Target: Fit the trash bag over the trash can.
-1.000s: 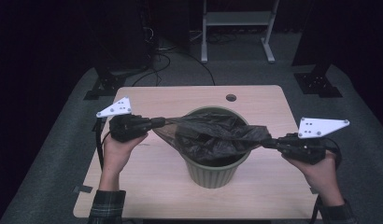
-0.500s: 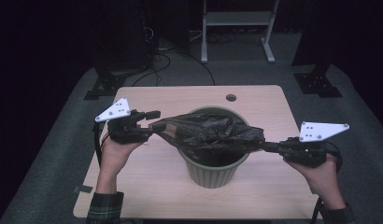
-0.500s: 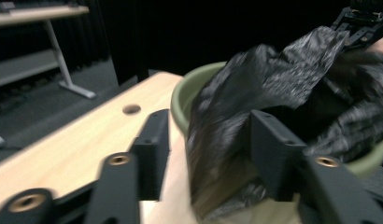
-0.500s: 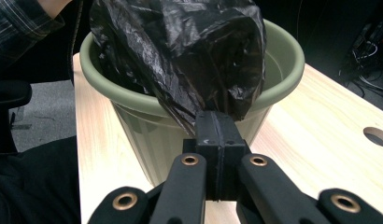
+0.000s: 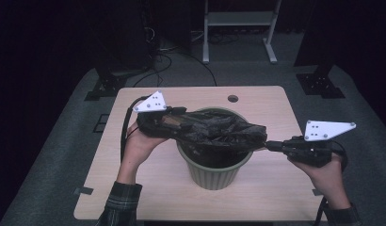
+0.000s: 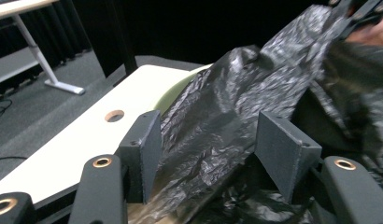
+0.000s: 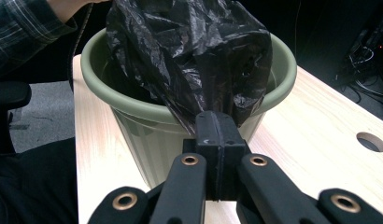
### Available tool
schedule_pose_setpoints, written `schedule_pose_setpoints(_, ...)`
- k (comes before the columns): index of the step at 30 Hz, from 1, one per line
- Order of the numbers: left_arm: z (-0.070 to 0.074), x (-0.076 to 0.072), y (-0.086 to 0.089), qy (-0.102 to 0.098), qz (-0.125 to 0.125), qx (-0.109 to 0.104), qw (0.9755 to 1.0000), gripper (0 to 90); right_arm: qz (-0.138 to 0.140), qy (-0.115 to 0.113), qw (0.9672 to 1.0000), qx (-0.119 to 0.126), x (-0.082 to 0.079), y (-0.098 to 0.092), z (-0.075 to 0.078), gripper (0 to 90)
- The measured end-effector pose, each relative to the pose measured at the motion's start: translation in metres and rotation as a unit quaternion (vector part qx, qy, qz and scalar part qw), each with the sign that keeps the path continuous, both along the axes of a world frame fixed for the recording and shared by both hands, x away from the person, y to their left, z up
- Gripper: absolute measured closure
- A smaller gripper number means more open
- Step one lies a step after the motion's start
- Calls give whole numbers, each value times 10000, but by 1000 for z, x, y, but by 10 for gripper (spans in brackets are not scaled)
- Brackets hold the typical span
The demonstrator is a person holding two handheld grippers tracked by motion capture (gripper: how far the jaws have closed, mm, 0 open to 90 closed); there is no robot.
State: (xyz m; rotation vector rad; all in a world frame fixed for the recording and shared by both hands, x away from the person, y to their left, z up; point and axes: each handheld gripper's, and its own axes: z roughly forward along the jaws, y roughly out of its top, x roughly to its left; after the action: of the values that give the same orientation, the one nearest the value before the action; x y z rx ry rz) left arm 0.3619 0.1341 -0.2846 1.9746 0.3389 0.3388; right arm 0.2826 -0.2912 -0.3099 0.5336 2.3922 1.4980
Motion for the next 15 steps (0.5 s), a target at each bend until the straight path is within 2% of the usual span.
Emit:
schedule_pose_setpoints(5,-9,10,-4,129,102,172,9997,407,-15,-15,10000,18,-1,-4,0,900)
schedule_pose_setpoints(10,-17,19,-1,358,102,174,9992,448,-18,-5,10000,5,-1,-5,1,900)
schedule_pose_setpoints(11,-19,21,0,430,67,193,9989,483,-20,-3,10000,4,-1,-5,1,900)
schedule_pose_setpoints(12,-20,22,1,520,-34,195,9985,560,-23,-15,10000,2,-1,-5,2,900)
schedule_pose_setpoints(13,-21,22,1,529,-72,210,9984,659,-21,-47,10000,33,-1,-4,2,869)
schedule_pose_setpoints(15,-21,21,2,553,-104,209,9982,787,-25,-84,9999,122,-2,-4,5,798)
